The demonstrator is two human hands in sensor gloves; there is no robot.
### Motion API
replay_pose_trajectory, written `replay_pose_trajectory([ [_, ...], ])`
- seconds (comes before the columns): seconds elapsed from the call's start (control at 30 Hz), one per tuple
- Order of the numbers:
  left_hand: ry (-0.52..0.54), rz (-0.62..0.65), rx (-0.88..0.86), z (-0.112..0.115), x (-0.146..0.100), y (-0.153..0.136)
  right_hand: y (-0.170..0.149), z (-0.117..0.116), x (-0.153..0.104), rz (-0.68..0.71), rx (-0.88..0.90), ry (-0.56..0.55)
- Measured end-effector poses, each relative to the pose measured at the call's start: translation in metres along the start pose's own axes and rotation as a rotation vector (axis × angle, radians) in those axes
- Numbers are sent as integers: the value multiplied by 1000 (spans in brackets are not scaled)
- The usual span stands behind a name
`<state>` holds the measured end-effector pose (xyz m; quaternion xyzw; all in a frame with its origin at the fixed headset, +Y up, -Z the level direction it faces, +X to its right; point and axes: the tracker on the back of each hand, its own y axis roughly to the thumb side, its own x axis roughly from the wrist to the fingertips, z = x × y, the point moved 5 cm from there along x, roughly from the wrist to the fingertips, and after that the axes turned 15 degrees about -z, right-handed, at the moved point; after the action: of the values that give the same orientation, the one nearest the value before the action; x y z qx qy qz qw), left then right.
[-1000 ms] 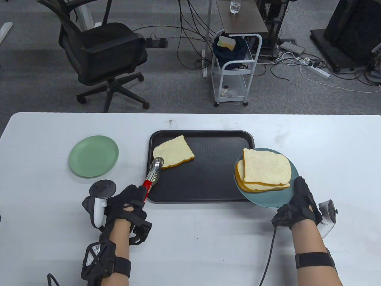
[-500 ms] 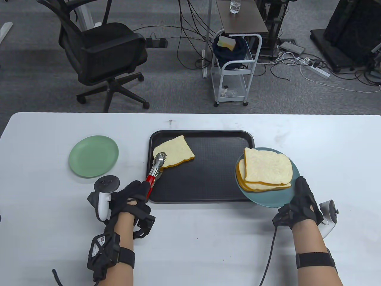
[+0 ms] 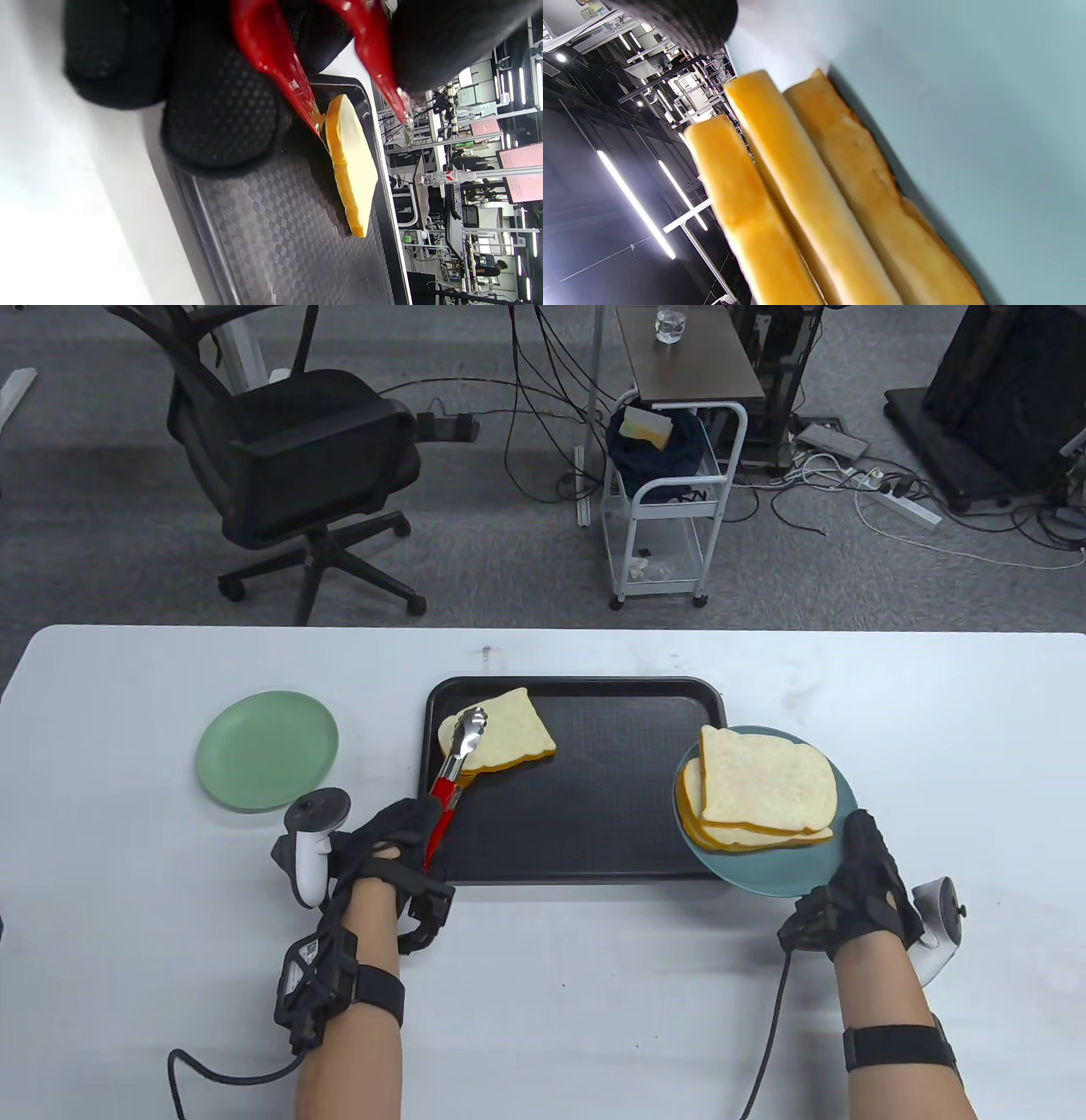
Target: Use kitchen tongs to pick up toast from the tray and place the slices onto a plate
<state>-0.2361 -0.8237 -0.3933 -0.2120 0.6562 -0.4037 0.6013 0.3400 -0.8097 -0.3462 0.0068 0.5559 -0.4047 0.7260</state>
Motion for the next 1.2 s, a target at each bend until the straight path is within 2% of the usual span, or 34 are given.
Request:
replay_pose_trajectory([
  [0.2, 62, -3, 22, 2, 3, 6, -1, 0, 0, -6, -3, -2],
  [0.33, 40, 63, -2, -2, -16, 20, -1, 1, 0, -8, -3, -6],
  [0.43, -12, 168, -6, -1, -46, 45, -1, 1, 0, -8, -5, -11],
  [0.53, -107, 319, -4, 10, -95, 80, 0, 1, 0, -4, -8, -14],
  [0.63, -186, 457, 48, 30, -147, 110, 0, 2, 0, 0, -13, -18],
  [0.7, -219, 512, 80, 44, -170, 121, 1, 2, 0, 2, -14, -20],
  [0.8, -294, 580, 155, 78, -204, 131, 1, 3, 0, 6, -16, -23],
  [0.9, -330, 606, 216, 107, -214, 129, 2, 3, 0, 9, -13, -24],
  [1.0, -364, 594, 251, 128, -211, 123, 2, 4, 0, 10, -11, -22],
  [1.07, -389, 567, 278, 147, -199, 112, 3, 4, 0, 11, -11, -20],
  [1.2, -394, 521, 322, 163, -182, 96, 3, 4, 0, 11, -11, -18],
])
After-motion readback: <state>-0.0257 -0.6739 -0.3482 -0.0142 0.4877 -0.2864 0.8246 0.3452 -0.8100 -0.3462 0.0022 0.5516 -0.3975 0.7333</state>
